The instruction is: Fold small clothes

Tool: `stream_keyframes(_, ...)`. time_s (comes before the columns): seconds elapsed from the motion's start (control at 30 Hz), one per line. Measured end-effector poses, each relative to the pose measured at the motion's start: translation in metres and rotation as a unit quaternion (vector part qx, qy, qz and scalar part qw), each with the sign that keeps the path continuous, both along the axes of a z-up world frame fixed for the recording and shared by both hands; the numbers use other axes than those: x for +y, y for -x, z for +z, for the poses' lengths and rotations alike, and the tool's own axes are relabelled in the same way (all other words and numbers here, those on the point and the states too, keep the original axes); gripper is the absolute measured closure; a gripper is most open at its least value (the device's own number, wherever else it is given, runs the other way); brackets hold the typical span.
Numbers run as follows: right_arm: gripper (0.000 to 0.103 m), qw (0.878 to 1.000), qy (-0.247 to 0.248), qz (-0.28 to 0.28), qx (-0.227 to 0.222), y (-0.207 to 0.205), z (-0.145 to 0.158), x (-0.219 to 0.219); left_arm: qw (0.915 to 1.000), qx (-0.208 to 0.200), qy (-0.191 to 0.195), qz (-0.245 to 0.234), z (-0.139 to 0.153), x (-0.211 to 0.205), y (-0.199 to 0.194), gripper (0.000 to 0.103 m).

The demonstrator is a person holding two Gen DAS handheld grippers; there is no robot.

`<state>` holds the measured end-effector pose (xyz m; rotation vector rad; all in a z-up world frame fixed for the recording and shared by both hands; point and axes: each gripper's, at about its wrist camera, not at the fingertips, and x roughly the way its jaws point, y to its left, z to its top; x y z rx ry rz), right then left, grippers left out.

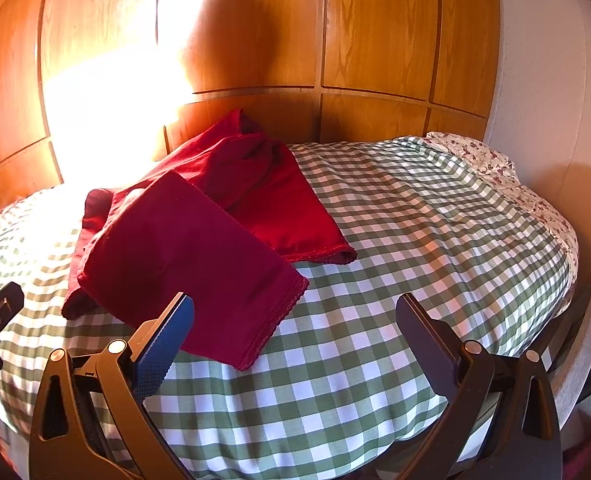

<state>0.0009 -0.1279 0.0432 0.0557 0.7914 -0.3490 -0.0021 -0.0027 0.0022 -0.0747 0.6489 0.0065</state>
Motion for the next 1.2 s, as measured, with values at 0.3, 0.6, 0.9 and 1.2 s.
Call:
stream_keyframes(0.3,0.003,1.0,-0.002,0.001,0.002,-0.0012,-0.0023,0.0017,1.0,-0.003,-0.001,-0.002,0.0004,0.0025,-0.0005,0.002)
stream_keyframes(0.6,0.003,1.0,-0.005,0.006,0.003,-0.0005,-0.0019,0.002,1.0,-0.001,-0.001,-0.004,-0.0011,0.0025,-0.0006,0.002)
stream_keyframes(0.9,0.003,1.0,-0.005,0.012,0.002,-0.001,-0.0012,0.004,1.0,-0.003,-0.001,-0.006,-0.0008,0.0031,-0.0004,0.002)
stream_keyframes(1.2,0.003,1.0,-0.014,0.016,0.0,-0.003,-0.001,-0.0005,0.9999,-0.002,-0.002,-0.013,-0.0014,0.001,-0.0026,0.002)
